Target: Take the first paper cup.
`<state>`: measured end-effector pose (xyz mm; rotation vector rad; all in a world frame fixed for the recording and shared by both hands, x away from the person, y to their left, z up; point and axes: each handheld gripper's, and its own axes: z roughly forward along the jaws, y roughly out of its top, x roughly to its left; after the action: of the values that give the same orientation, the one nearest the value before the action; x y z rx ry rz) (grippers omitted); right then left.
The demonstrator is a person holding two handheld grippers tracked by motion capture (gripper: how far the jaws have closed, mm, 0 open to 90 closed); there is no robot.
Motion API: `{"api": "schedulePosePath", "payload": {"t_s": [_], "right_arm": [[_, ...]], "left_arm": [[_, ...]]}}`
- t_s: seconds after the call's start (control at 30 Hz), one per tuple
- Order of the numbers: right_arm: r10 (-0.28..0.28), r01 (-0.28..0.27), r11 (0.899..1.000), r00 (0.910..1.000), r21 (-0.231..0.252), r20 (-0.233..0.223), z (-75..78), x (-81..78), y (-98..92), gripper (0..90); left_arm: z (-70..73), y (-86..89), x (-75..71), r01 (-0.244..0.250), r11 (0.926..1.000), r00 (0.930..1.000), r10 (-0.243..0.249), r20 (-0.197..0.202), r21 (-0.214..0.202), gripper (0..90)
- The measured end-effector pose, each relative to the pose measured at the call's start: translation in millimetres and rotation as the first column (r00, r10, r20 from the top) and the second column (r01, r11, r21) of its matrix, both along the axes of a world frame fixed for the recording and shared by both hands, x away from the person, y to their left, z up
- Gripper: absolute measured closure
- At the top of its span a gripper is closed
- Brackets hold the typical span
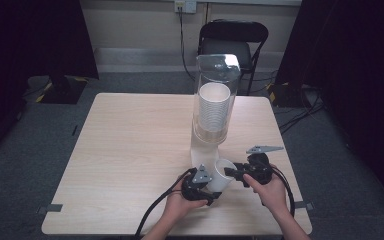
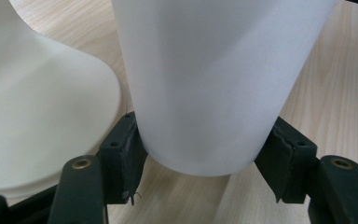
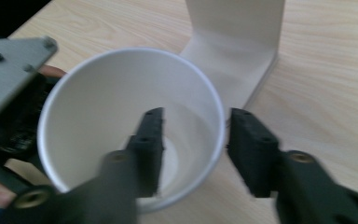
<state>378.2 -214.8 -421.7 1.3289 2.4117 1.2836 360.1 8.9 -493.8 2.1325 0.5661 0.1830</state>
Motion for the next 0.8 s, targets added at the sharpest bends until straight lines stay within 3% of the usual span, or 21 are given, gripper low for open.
{"api": "schedulePosePath", "payload": {"t_s": [0.07, 0.27, 0.47, 0.63, 0.77, 0.8], "right_arm": [[-0.012, 0.012, 0.999, 0.9998, 0.032, -0.016, 0.0, 1.8, -0.2, 69.8], [-0.039, 0.039, 0.999, 0.9985, 0.007, -0.037, -1.7, 8.0, 1.0, 79.4], [-0.045, 0.048, 0.998, 0.9964, 0.036, -0.072, -0.6, 12.8, 2.2, 82.3], [-0.027, 0.031, 0.998, 0.9969, 0.056, -0.074, 2.0, 13.9, 4.1, 83.5], [-0.053, 0.058, 0.996, 0.9966, 0.071, -0.063, 8.0, 17.7, -2.4, 84.1], [-0.053, 0.058, 0.996, 0.9966, 0.071, -0.063, 8.0, 17.7, -2.4, 84.1]], "left_arm": [[-0.1, -0.2, 0.3, -0.013, 0.9999, 0.9999, 0.013, 0.002, -0.003, 37.2], [2.2, 2.0, -0.1, -0.019, 0.9996, 0.9995, 0.019, 0.026, 0.021, 37.1], [1.1, 1.3, 0.5, -0.031, 0.9992, 0.9992, 0.030, 0.027, 0.025, 36.8], [0.0, 2.1, 1.0, -0.035, 0.9990, 0.9993, 0.035, 0.013, 0.026, 34.5], [-1.5, 4.3, 1.6, -0.065, 0.9911, 0.9975, 0.068, -0.020, 0.116, 25.6], [-1.5, 4.3, 1.6, -0.065, 0.9911, 0.9975, 0.068, -0.020, 0.116, 24.6]]}}
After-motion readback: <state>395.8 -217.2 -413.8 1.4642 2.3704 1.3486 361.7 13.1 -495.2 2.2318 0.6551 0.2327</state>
